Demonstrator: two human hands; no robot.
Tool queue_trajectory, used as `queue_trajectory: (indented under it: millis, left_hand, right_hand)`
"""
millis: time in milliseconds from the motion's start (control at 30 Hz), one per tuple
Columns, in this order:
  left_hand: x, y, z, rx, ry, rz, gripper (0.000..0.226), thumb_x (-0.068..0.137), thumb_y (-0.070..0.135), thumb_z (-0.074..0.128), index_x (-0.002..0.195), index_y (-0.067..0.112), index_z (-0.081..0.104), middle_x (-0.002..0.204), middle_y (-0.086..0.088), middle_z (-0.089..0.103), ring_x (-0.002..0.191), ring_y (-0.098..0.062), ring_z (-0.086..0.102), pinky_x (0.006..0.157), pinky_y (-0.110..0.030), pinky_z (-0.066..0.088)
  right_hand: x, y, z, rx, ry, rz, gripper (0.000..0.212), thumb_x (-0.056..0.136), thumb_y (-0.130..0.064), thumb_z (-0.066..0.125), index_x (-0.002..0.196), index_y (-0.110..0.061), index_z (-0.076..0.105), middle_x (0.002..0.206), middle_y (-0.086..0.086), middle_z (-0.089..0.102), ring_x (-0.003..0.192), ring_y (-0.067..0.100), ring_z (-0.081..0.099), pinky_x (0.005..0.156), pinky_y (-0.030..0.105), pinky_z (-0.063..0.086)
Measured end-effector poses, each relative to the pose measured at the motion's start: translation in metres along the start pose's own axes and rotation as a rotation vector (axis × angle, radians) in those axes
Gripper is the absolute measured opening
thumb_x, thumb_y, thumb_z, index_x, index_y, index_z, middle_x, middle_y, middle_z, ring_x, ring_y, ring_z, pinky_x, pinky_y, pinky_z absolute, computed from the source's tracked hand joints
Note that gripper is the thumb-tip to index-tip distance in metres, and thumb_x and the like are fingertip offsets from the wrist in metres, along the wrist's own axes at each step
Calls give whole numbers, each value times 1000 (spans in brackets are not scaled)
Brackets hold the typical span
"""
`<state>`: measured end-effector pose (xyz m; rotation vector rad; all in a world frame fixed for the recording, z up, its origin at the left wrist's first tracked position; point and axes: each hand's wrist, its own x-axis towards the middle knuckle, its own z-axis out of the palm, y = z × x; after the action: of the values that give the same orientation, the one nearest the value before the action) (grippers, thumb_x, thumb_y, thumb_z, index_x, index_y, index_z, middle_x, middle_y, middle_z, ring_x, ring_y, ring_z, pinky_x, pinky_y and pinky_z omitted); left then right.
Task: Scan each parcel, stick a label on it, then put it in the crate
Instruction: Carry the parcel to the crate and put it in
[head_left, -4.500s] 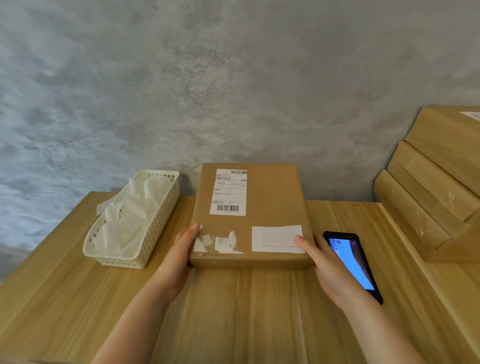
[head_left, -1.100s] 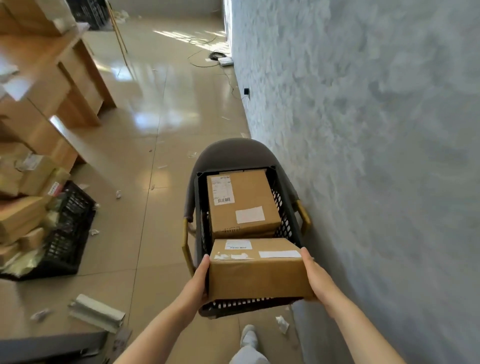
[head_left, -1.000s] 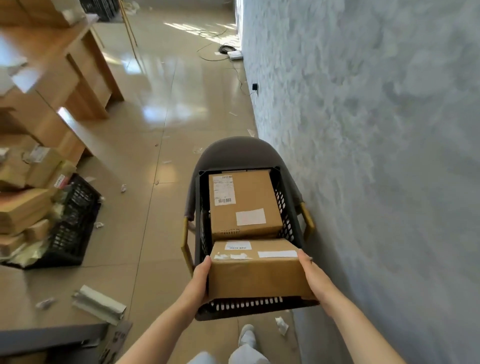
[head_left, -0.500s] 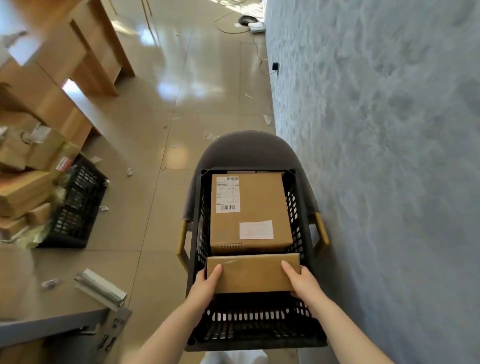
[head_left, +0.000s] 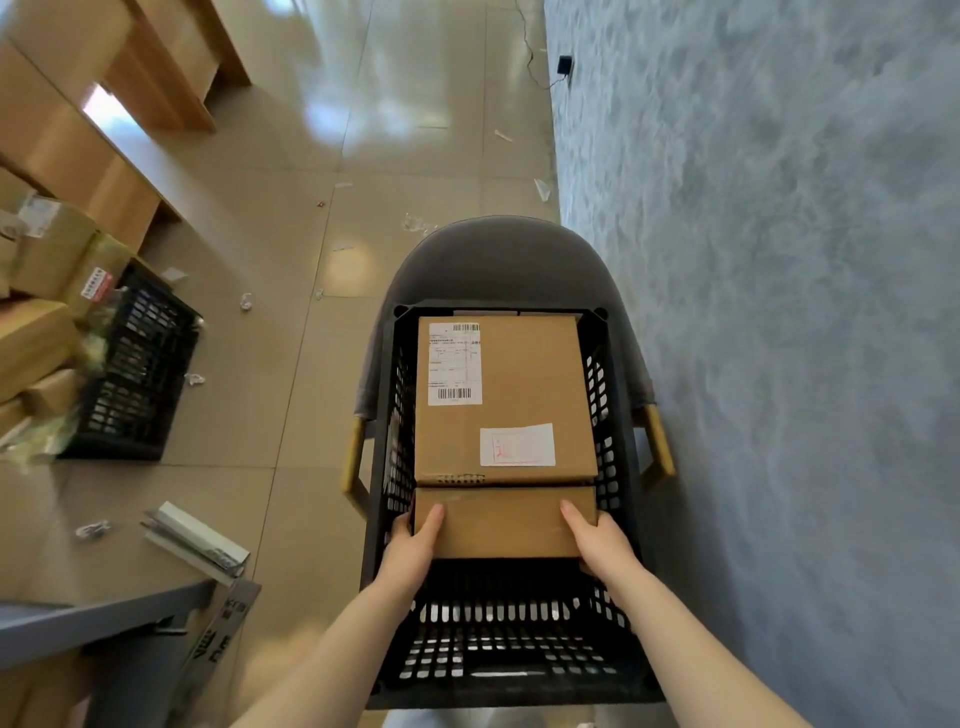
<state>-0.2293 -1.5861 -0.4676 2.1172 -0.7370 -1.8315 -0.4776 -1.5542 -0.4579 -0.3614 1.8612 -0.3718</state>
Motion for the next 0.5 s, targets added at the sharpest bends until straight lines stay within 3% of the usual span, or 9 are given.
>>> queue_trajectory:
  millis: [233,367,500]
  left_hand:
    - [-5,0,2,114,87,82,79,93,56,54,155,19,19,152,-7,41,139,-29,41,115,-47,35]
    - [-19,13,5,238,141,250,82,96,45,56,158,18,10,161,-7,25,148,-26,26,119,-44,27]
    - [-36,21,2,434,180,420,79,97,40,56,157,18,11,161,-4,23,148,-22,22,121,-43,24]
  right_hand:
    - [-6,-3,1,-201,62,-85,74,95,-60,48,148,-11,33,140,8,52,126,29,52,105,42,45]
    - [-20,-9,0,-268,101,-189,77,95,-55,49,154,-14,20,152,9,40,136,28,44,110,46,42]
    - [-41,-12,-2,-363,153,-294,76,98,-41,52,157,-14,14,159,8,28,144,26,33,115,44,35]
